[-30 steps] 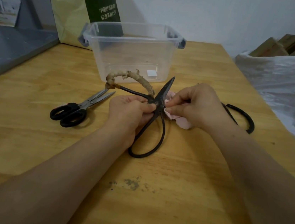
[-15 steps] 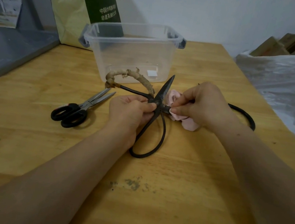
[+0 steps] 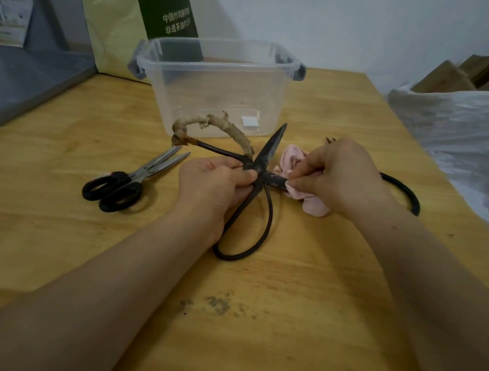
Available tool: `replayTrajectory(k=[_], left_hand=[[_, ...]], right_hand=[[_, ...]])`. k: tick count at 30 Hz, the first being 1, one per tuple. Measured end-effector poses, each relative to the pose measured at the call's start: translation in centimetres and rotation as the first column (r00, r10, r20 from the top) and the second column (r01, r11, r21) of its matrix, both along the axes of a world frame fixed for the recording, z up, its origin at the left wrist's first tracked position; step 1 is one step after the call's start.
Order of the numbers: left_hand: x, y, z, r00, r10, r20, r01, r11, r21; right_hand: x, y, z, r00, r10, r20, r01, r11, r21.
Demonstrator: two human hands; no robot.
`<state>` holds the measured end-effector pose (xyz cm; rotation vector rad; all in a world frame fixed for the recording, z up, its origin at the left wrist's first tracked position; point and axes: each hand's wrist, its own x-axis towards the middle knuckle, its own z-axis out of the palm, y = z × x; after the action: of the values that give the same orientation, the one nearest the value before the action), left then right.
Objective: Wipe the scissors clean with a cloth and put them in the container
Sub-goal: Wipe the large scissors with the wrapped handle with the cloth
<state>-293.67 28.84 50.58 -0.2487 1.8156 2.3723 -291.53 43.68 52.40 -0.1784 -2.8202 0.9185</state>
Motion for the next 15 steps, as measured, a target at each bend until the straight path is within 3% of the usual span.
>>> replayTrajectory(k=[5,11,13,15], left_hand=[[0.2,-0.1,0.1,0.999,-0.012,-0.043,0.012,1.0,0.003],[-0.2,-0.1,0.0,1.0,0.004,-0.006,-0.004,1.0,0.001],[-0.1,-0.1,0.1,1.0,0.001,-0.006,-0.001,1.0,0.005],[-0.1,-0.1,0.1,1.0,0.003,-0.007,-0.002,1.0,0.021]], right_hand=[[-0.2,-1.8,-0.6,0.991,0.03,-0.133,-0.062,0.968,-0.243],[-0.2,-0.6,0.5,0.998,0.022,0.06,-0.021,1.0,-0.013],[0.0,-0.1,0.7,0.996,-0.009,0.086,0.012,0.999,-0.031],[0.3,-0.6,0.5,0.997,-0.003,0.074,0.015,0.986,-0.166]])
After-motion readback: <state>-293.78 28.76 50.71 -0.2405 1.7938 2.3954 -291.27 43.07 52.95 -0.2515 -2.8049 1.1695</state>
